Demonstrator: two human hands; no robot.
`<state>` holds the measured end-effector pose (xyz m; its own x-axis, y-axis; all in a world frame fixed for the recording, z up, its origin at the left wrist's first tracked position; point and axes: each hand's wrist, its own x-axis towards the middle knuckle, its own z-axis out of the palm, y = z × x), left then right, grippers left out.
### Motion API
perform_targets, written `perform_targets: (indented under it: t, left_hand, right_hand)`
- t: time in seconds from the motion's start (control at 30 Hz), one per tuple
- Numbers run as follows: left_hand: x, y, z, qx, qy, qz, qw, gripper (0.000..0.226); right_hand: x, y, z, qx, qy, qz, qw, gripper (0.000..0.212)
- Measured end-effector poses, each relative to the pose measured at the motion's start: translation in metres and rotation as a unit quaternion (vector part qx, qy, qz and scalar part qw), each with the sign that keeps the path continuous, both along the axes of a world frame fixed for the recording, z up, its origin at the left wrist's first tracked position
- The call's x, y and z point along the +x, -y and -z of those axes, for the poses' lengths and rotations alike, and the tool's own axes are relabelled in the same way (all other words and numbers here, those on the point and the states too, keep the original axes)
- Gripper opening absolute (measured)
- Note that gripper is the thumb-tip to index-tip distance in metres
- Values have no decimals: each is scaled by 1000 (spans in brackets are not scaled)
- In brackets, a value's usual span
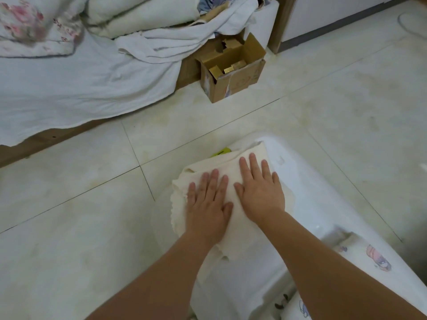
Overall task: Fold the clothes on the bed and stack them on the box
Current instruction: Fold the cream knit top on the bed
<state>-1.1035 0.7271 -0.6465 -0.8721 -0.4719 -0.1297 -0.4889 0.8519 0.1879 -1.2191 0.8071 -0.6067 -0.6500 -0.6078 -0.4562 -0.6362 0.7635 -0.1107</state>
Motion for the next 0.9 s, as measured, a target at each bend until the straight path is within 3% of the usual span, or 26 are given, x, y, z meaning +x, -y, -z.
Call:
perform_targets:
  t: [0.17, 0.33, 0.43, 0.6, 0.7, 0.9]
  left_hand:
    - [-3, 1, -8, 33, 20, 7, 999, 58]
    - [-11, 6, -28, 33, 108, 21, 993, 66]
    - [-20, 13, -58, 88, 165, 22, 982, 62]
    - [-34, 20, -136, 76, 75, 12, 994, 38]
    - [-39, 20, -191, 120, 48, 12, 992, 28]
    - [-31, 13, -283, 119, 46, 87, 988, 19]
  right_hand:
    - [-1, 2, 2, 7, 0, 10, 1000, 61]
    - [-5, 5, -10, 26, 32, 1, 999, 62]
    - [-7, 0, -37, -37, 54, 16, 998, 57]
    - [7, -20, -110, -182, 44, 106, 977, 40]
    - [15, -31, -151, -179, 56, 101, 977, 34]
    - [28, -46, -232, -132, 56, 47, 989, 31]
